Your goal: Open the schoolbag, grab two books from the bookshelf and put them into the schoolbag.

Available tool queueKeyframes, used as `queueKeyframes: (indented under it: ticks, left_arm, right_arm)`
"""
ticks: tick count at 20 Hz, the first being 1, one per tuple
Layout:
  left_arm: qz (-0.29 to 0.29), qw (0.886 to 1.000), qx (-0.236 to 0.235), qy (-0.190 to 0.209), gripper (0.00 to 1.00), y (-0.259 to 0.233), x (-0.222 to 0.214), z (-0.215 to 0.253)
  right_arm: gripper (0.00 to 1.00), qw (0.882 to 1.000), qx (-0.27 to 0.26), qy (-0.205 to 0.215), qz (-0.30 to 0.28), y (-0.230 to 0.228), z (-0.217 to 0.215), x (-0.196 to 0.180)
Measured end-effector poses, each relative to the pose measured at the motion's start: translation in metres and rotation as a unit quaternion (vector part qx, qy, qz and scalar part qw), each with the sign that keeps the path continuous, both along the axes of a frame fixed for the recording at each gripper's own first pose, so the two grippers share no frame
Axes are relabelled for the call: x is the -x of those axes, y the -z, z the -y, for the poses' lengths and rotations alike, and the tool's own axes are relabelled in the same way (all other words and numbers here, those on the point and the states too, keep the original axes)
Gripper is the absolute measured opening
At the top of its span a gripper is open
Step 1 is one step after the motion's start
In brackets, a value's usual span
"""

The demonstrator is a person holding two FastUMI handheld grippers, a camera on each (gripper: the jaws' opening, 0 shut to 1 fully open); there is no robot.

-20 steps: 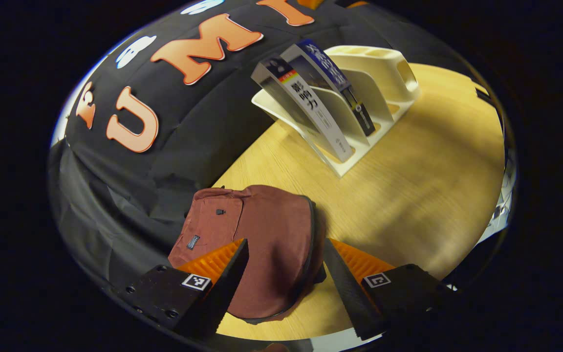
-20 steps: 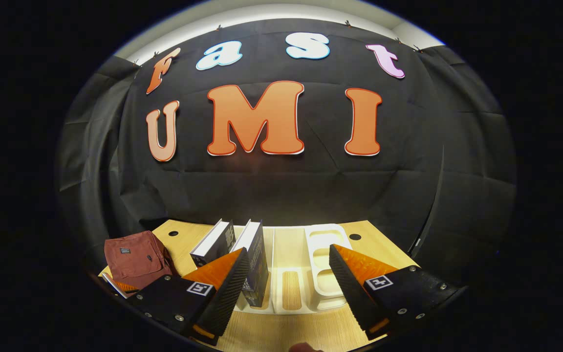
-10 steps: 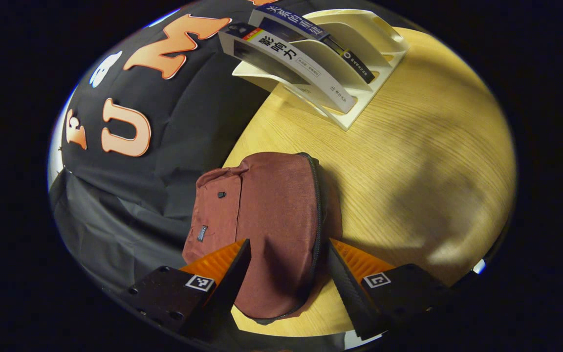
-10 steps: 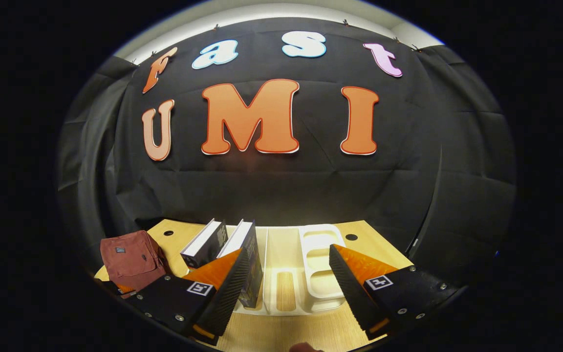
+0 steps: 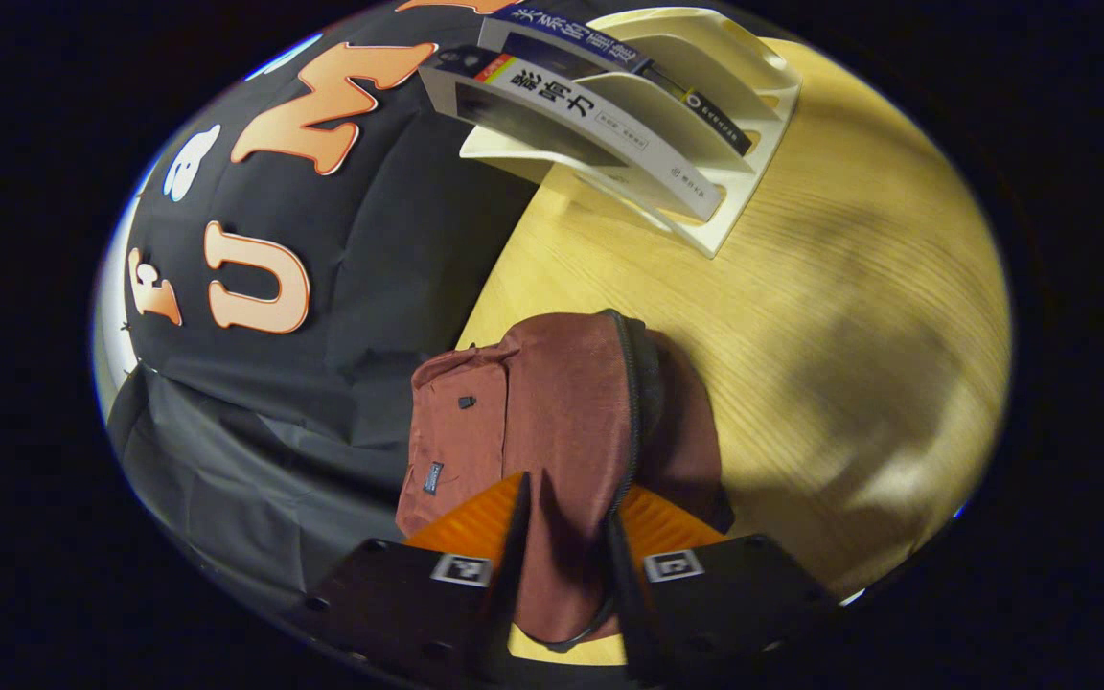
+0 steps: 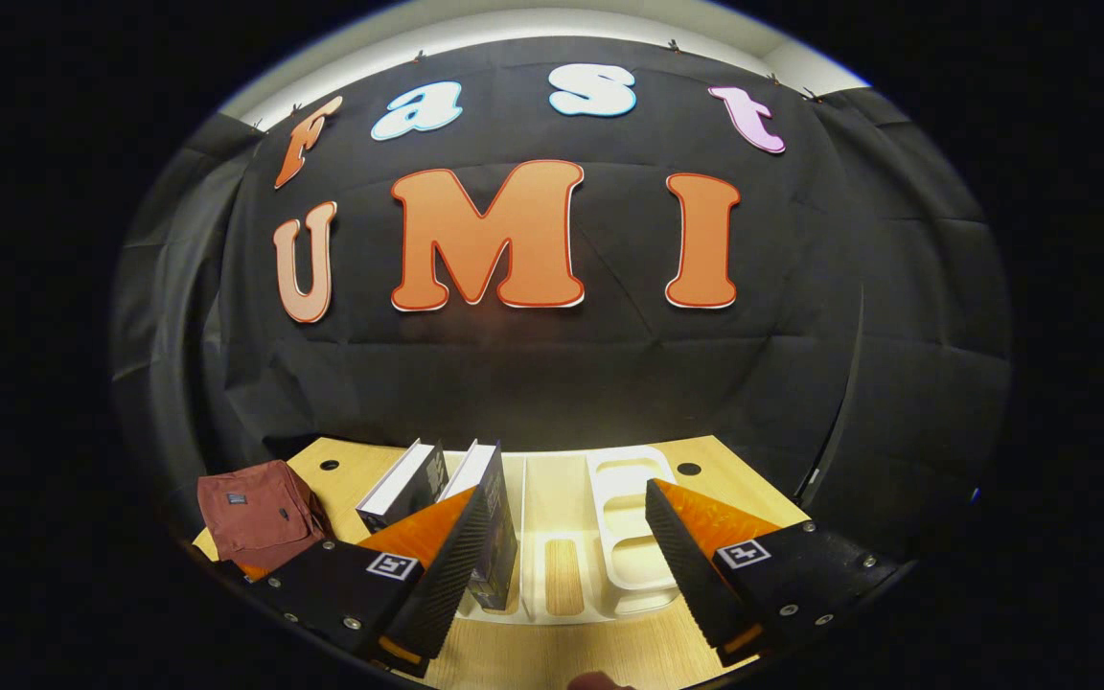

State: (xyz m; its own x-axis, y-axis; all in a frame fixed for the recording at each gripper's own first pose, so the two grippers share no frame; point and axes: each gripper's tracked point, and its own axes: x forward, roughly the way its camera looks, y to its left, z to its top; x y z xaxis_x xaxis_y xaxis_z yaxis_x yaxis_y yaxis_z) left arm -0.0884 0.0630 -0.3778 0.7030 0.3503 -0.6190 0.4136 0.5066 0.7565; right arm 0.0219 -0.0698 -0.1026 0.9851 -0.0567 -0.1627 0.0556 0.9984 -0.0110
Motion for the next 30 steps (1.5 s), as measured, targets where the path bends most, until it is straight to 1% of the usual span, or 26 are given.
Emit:
queueKeyframes:
  ticks: [1, 2, 4, 9, 13, 15, 17, 18, 20, 25, 28, 30]
  left_arm:
    - [-0.006, 1.0, 0.006, -0.007, 0.19, 0.001, 0.002, -0.004]
    - [-0.017, 1.0, 0.009, -0.012, 0.19, 0.001, 0.0, -0.006]
    - [-0.034, 0.999, 0.03, -0.02, 0.1, -0.001, -0.006, -0.008]
    - [-0.05, 0.994, 0.083, -0.044, 0.08, -0.026, -0.022, -0.025]
    - [-0.054, 0.991, 0.114, -0.047, 0.08, -0.057, -0.038, -0.04]
    - [-0.06, 0.989, 0.13, -0.043, 0.08, -0.071, -0.046, -0.045]
    - [-0.073, 0.987, 0.143, -0.027, 0.08, -0.082, -0.055, -0.047]
    - [-0.075, 0.986, 0.147, -0.022, 0.06, -0.089, -0.057, -0.05]
    - [-0.093, 0.983, 0.158, -0.01, 0.06, -0.101, -0.06, -0.054]
    - [-0.102, 0.972, 0.21, -0.008, 0.06, -0.132, -0.08, -0.07]
    - [-0.113, 0.969, 0.221, 0.004, 0.06, -0.149, -0.095, -0.081]
    - [-0.12, 0.966, 0.228, 0.011, 0.06, -0.16, -0.104, -0.085]
  right_arm:
    - [0.97, 1.0, 0.0, -0.002, -0.001, -0.001, -0.004, 0.0]
    - [0.97, 1.0, 0.002, -0.005, -0.002, -0.002, -0.007, -0.001]
    - [0.97, 1.0, 0.003, -0.012, -0.006, -0.004, -0.015, -0.003]
    - [0.97, 0.999, 0.02, -0.031, -0.003, -0.025, -0.043, -0.014]
    - [0.97, 0.998, 0.032, -0.046, 0.007, -0.042, -0.067, -0.021]
    - [0.97, 0.998, 0.038, -0.052, 0.003, -0.045, -0.077, -0.027]
    - [0.97, 0.997, 0.042, -0.06, -0.012, -0.043, -0.087, -0.03]
    - [0.97, 0.997, 0.047, -0.059, -0.021, -0.042, -0.092, -0.033]
    - [0.97, 0.996, 0.061, -0.06, -0.04, -0.042, -0.099, -0.039]
    - [0.97, 0.989, 0.097, -0.082, -0.076, -0.05, -0.127, -0.054]
    - [0.97, 0.983, 0.097, -0.091, -0.129, -0.039, -0.138, -0.061]
    - [0.97, 0.975, 0.086, -0.101, -0.18, -0.027, -0.143, -0.065]
